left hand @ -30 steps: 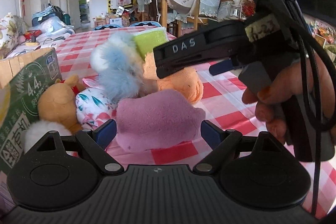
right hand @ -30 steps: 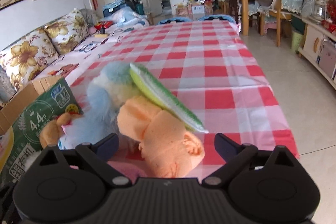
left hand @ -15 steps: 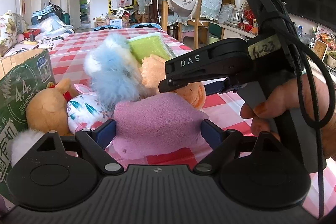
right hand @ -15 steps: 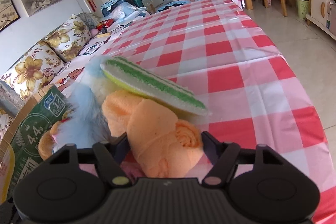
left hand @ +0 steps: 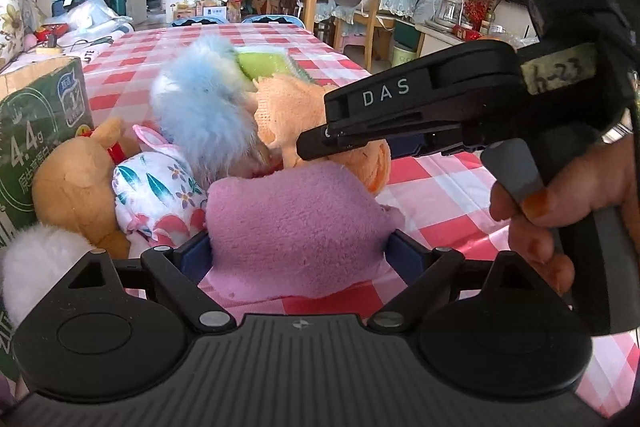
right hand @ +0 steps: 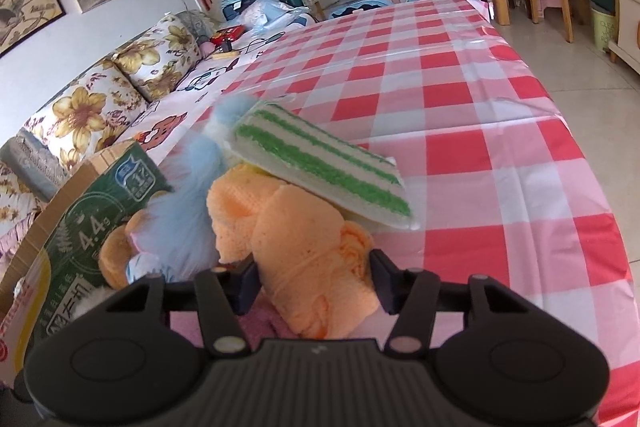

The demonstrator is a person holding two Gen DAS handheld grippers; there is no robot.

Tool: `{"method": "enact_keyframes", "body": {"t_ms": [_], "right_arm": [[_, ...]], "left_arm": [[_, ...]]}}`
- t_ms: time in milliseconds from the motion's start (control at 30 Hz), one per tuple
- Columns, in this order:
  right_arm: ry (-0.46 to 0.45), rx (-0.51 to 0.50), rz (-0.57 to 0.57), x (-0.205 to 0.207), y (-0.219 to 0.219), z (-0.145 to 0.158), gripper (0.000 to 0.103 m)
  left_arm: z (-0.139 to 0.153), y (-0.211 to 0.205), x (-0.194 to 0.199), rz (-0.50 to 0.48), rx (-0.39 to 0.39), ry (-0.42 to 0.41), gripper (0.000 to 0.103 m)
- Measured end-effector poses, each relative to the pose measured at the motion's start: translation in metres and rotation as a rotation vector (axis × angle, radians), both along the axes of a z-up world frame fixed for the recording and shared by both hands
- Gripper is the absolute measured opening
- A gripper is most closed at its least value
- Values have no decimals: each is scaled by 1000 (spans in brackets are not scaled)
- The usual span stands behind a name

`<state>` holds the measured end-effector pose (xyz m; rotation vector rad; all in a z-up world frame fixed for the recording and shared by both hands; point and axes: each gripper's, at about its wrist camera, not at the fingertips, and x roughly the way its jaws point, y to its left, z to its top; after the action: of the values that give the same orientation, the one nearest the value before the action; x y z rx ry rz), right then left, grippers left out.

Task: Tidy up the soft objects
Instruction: 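Grasp the pink fleece plush with the left tool while the right tool grasps the orange plush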

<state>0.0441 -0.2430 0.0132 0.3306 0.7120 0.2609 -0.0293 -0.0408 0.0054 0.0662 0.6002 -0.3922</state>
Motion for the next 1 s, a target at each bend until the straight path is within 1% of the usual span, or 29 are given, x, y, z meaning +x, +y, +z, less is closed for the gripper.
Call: {"method": "enact_keyframes", "body": {"t_ms": [233,467,633,1000], "right_arm": [[-14,-63,8,-8,8,5,53],[-18,-86,-4,-18,10,13,51],[-37,-66,-33,-28,9,25,51],[-97,8,-55,-41,12,51,51]], "left_arm": [[2,3,0,-12,-22,7,103],[4,3,-11,-44,-17,0,95],[10,5,-23,-62,-22,-39,92],[27,22,-41,-62,-64,-113,90]]}}
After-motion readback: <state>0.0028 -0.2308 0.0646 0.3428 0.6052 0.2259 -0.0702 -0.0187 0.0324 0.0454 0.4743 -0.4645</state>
